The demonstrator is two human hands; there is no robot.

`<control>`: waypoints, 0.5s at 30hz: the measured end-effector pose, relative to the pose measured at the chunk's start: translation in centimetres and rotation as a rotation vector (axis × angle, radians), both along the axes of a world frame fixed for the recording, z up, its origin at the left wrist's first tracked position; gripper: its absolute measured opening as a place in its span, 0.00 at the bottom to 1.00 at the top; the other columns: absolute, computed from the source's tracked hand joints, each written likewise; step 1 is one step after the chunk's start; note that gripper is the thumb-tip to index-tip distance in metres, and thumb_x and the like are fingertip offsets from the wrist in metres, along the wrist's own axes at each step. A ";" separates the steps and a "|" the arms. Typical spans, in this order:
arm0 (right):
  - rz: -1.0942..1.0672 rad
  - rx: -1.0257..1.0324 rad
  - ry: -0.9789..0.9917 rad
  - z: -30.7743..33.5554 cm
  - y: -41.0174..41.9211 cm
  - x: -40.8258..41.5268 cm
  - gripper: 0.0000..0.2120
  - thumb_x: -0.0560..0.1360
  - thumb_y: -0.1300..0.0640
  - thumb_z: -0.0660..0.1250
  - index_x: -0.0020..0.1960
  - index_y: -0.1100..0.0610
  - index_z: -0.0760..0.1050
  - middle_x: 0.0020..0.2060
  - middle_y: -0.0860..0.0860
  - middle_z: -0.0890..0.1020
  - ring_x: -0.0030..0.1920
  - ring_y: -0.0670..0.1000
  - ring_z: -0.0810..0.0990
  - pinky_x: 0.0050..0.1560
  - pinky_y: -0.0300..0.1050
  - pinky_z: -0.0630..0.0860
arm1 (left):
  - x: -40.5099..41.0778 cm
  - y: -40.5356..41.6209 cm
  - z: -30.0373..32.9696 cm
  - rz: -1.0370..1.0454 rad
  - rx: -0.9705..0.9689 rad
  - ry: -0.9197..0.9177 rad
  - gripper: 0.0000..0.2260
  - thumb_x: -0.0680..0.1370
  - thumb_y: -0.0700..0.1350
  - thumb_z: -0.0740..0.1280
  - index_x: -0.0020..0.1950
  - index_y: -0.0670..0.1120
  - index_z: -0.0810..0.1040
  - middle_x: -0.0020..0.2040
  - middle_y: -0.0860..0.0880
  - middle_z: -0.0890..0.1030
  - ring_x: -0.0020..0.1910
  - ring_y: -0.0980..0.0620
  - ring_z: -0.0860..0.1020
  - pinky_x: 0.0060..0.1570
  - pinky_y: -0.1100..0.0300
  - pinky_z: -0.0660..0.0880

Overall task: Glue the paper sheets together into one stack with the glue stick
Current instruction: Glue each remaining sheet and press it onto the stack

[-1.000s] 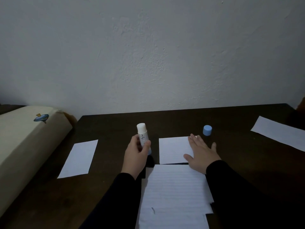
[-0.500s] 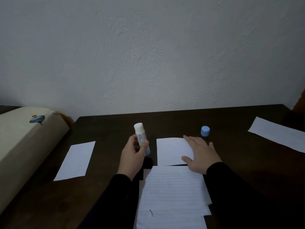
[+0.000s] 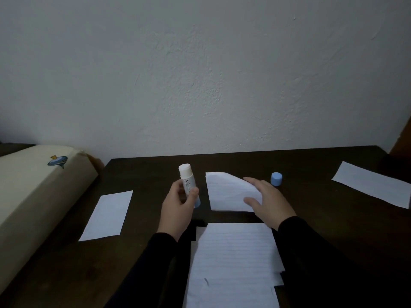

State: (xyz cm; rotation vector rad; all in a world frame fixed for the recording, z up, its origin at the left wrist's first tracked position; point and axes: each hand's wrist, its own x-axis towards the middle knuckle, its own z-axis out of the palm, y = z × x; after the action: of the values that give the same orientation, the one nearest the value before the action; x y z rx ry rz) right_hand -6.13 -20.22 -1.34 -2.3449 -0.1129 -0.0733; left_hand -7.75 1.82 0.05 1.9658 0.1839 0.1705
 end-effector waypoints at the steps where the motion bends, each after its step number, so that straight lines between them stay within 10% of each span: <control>1: 0.005 0.058 -0.008 0.3 0.1 -0.4 0.24 0.78 0.56 0.66 0.72 0.46 0.66 0.56 0.43 0.72 0.58 0.44 0.72 0.61 0.39 0.68 | -0.2 0.2 0.3 0.006 -0.016 -0.002 0.19 0.79 0.51 0.64 0.70 0.52 0.67 0.62 0.53 0.74 0.56 0.57 0.73 0.43 0.69 0.70; 9: 0.073 0.359 0.228 1.6 0.5 -4.3 0.26 0.75 0.58 0.70 0.71 0.49 0.67 0.59 0.43 0.75 0.57 0.44 0.75 0.54 0.37 0.72 | -3.0 1.2 1.8 0.032 -0.099 -0.029 0.18 0.79 0.52 0.64 0.68 0.54 0.67 0.58 0.55 0.73 0.50 0.59 0.73 0.41 0.68 0.70; 15: 0.040 -0.409 0.281 0.0 1.4 -6.8 0.34 0.78 0.49 0.65 0.78 0.45 0.52 0.77 0.49 0.50 0.77 0.54 0.49 0.74 0.55 0.54 | -5.8 2.5 2.0 0.039 -0.063 -0.013 0.17 0.79 0.51 0.64 0.67 0.55 0.66 0.58 0.57 0.71 0.54 0.58 0.72 0.42 0.68 0.70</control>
State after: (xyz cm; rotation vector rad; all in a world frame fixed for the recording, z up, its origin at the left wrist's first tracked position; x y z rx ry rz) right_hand -12.93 -18.81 -1.32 -2.7300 -0.0376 0.3267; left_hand -13.56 4.31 2.08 1.8985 0.2166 0.2004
